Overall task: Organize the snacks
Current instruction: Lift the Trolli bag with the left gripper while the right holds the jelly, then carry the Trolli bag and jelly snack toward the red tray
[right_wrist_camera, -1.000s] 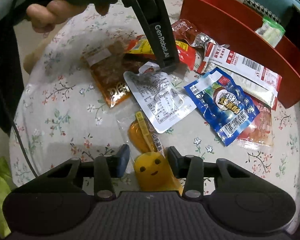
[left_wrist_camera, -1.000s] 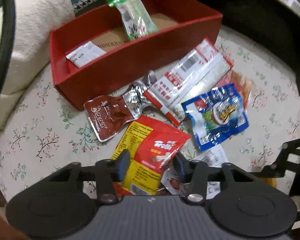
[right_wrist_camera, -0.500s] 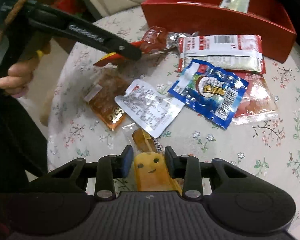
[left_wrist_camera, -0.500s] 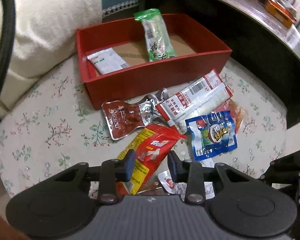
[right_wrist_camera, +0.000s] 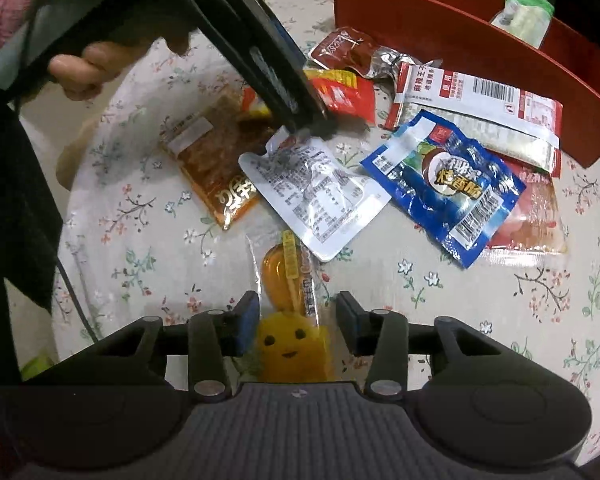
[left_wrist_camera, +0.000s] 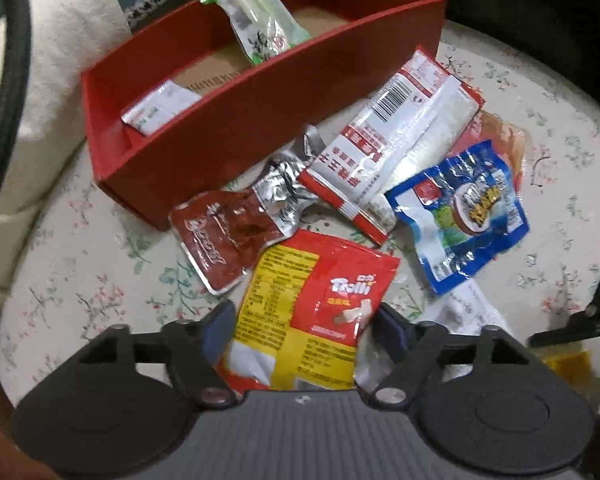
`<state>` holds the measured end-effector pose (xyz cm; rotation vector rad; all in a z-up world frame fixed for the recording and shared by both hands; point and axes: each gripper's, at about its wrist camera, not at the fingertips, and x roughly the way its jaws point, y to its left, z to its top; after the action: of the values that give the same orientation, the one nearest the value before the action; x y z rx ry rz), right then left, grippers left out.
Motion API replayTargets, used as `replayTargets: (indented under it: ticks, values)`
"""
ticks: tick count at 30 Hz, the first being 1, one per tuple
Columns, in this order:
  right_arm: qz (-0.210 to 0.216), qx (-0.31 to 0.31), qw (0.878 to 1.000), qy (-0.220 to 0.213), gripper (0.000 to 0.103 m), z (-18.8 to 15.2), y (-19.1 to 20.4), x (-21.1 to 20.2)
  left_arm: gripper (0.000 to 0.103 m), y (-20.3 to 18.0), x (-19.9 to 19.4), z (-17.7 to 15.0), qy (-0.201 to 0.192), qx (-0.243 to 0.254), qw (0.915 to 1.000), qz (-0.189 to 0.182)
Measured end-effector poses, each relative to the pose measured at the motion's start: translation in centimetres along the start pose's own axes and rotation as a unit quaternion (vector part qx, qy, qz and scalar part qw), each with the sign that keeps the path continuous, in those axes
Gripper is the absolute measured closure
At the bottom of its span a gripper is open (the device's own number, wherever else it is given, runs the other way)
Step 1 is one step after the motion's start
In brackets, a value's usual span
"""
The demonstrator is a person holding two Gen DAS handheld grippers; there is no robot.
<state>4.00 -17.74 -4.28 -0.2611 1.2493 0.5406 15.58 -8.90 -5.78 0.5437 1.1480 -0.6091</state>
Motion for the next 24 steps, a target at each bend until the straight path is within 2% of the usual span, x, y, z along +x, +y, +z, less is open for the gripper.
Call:
replayTargets:
  ticks: [1,4,5,7,9,10,11,16,19,24]
  values:
    - [0.001,-0.002,1.0,0.0,0.046,0.0,0.1,0.1,0.03,0.3,0.1,0.1,0.004,-0.008,0.9999,-0.005]
    - [0.016,-0.024,1.0,0.003,0.028,0.0,0.5,0.4,0.019,2.4,1.1,0.3,0.027,-0.062,0.9971,-0.032]
    - [0.014,-0.035,0.999,0.003,0.027,-0.2,0.9,0.4,0.019,2.9,1.2,0.3,0.027,-0.07,0.9965,-0.036]
    - [0.001,-0.045,0.999,0.002,0.027,-0.4,1.5,0.5,0.019,2.6,1.2,0.3,0.02,-0.05,0.9982,-0.027]
    - [-0.008,-0.04,0.999,0.001,0.038,-0.2,1.4,0.4,0.022,1.9,1.1,0.3,0.013,-0.04,0.999,-0.016]
    - [-0.016,-0.031,0.999,0.0,0.051,-0.1,1.1,0.3,0.032,1.6,0.9,0.4,0.01,-0.037,0.9991,-0.017]
    - [-0.023,-0.021,1.0,-0.001,0.061,-0.1,0.8,0.1,0.037,1.5,0.6,0.3,0.008,-0.037,0.9991,-0.021]
    - [-0.026,-0.009,1.0,-0.003,0.064,-0.2,0.5,-0.2,0.045,1.4,-0.3,0.0,0.014,-0.061,0.998,-0.006]
    - [-0.009,0.02,1.0,-0.007,0.066,-0.4,-0.3,-0.9,0.045,0.8,-2.0,-1.1,0.005,-0.078,0.9969,-0.003]
    - [0.01,0.052,0.998,-0.029,0.066,-0.8,-0.5,-2.5,0.045,1.9,-4.8,-2.9,-0.017,-0.131,0.9912,-0.008]
